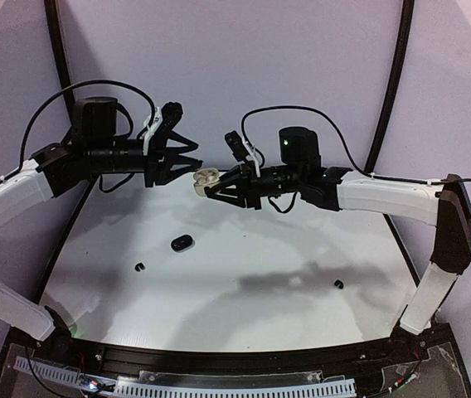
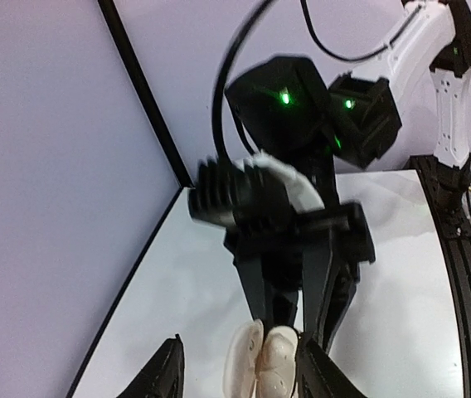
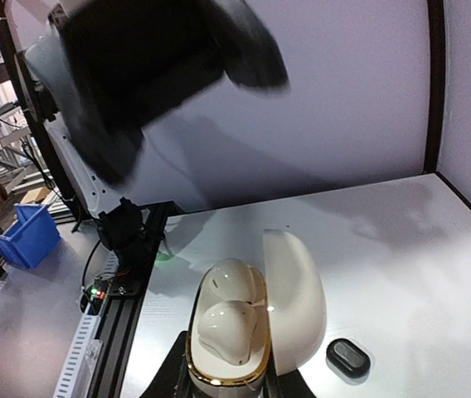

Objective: Insert the wireless bluetooth earbuds into the charging case
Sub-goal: Close the charging case with the earbuds inside, then place the charging case with the earbuds at the center of the board, then pick up the charging case from the center of the board, then pass from the left arm to the right, then pass from the right arm to the left, then pass from the left arm to the right

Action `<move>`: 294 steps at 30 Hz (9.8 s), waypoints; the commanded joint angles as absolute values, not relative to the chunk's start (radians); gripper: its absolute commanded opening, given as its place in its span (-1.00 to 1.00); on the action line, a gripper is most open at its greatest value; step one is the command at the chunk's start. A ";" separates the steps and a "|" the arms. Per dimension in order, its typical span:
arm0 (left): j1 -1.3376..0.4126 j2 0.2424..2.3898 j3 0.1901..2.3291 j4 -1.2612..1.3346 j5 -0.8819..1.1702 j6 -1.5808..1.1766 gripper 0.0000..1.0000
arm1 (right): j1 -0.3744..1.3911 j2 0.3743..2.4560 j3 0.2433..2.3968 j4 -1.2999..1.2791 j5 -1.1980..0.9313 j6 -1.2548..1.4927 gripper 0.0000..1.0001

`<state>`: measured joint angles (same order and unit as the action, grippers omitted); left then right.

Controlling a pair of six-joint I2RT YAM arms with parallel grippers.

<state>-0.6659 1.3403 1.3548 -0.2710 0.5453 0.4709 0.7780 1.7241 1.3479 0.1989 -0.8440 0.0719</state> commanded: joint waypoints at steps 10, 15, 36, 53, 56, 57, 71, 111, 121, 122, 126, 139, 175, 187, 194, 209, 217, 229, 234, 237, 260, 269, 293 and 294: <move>-0.635 1.443 1.437 -0.319 0.344 0.412 -0.17 | 0.809 1.652 1.358 0.166 -0.831 -0.090 -1.00; -0.652 1.436 1.431 -0.317 0.448 0.392 -0.17 | 0.817 1.674 1.376 0.159 -0.828 -0.101 -1.00; -0.677 1.362 1.402 -0.236 0.315 0.322 -0.03 | 0.626 1.704 1.348 -0.006 -0.585 0.217 -1.00; -0.675 1.341 1.328 -0.253 0.196 0.215 0.98 | 0.186 1.930 1.194 -0.336 -0.805 0.382 -1.00; -0.675 1.341 1.331 -0.256 0.206 0.219 0.98 | 0.167 2.005 1.259 -0.418 -0.794 0.309 -1.00; -0.675 1.341 1.331 -0.256 0.204 0.219 0.98 | 0.163 2.032 1.272 -0.434 -0.791 0.295 -1.00; -0.675 1.354 1.338 -0.252 0.212 0.228 0.99 | 0.138 2.078 1.322 -0.556 -0.623 0.266 -0.19; -0.541 1.892 1.250 -0.446 0.082 0.712 0.88 | 0.453 1.580 1.279 -0.261 -0.387 0.043 -0.01; -0.537 1.941 1.241 -0.410 0.075 0.690 0.48 | 0.485 1.594 1.306 -0.293 -0.366 0.018 -0.01; -0.536 1.945 1.239 -0.418 0.083 0.689 0.36 | 0.491 1.596 1.309 -0.294 -0.363 0.017 -0.01; -0.530 1.954 1.239 -0.429 0.107 0.687 0.08 | 0.498 1.598 1.321 -0.304 -0.349 0.010 -0.01; -0.529 1.841 1.510 -0.726 0.522 0.628 -0.70 | 0.552 1.450 1.228 -0.014 -0.589 -0.057 0.08; -0.561 1.449 1.400 -0.068 0.636 -0.101 -0.98 | 0.714 1.418 1.360 0.141 -0.294 0.263 0.08; -0.820 1.293 1.098 0.307 -0.117 0.620 -0.98 | 0.874 1.490 1.234 0.522 -0.279 0.375 0.11; -0.839 1.299 1.096 0.321 -0.160 0.641 -0.98 | 0.906 1.559 1.257 0.613 -0.250 0.388 0.12; -0.846 1.301 1.100 0.314 -0.112 0.617 -0.98 | 0.905 1.701 1.390 0.645 -0.260 0.393 0.02; -0.847 1.301 1.103 0.316 -0.127 0.605 -0.98 | 0.899 1.743 1.447 0.574 -0.285 0.387 -0.28; -0.837 1.310 1.172 0.075 0.176 0.441 0.72 | 0.807 1.622 1.391 0.418 -0.494 0.181 -1.00; -0.760 1.331 1.277 -0.196 0.561 0.367 0.85 | 0.740 1.573 1.580 -0.190 -0.703 -0.197 -1.00; -0.742 1.366 1.353 -0.325 0.689 0.405 0.72 | 0.738 1.580 1.683 -0.466 -0.742 -0.333 -1.00; -0.781 1.462 1.533 -0.383 0.649 0.405 -0.68 | 0.823 1.578 1.745 -0.490 -0.698 -0.381 -1.00; -0.782 1.439 1.496 -0.300 0.663 0.296 -0.98 | 0.822 1.552 1.689 -0.391 -0.684 -0.317 -0.59; -0.641 1.330 1.181 0.590 0.790 -0.424 -0.98 | 0.772 1.511 1.315 0.565 -0.673 0.218 0.28; -0.644 1.330 1.184 0.585 0.791 -0.417 -0.98 | 0.781 1.529 1.339 0.545 -0.698 0.204 0.27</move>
<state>-0.6338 1.3567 1.1919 0.5255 0.7681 -0.3977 0.7559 1.4811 1.2617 0.4797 -0.6430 0.1829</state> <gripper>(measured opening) 0.198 0.640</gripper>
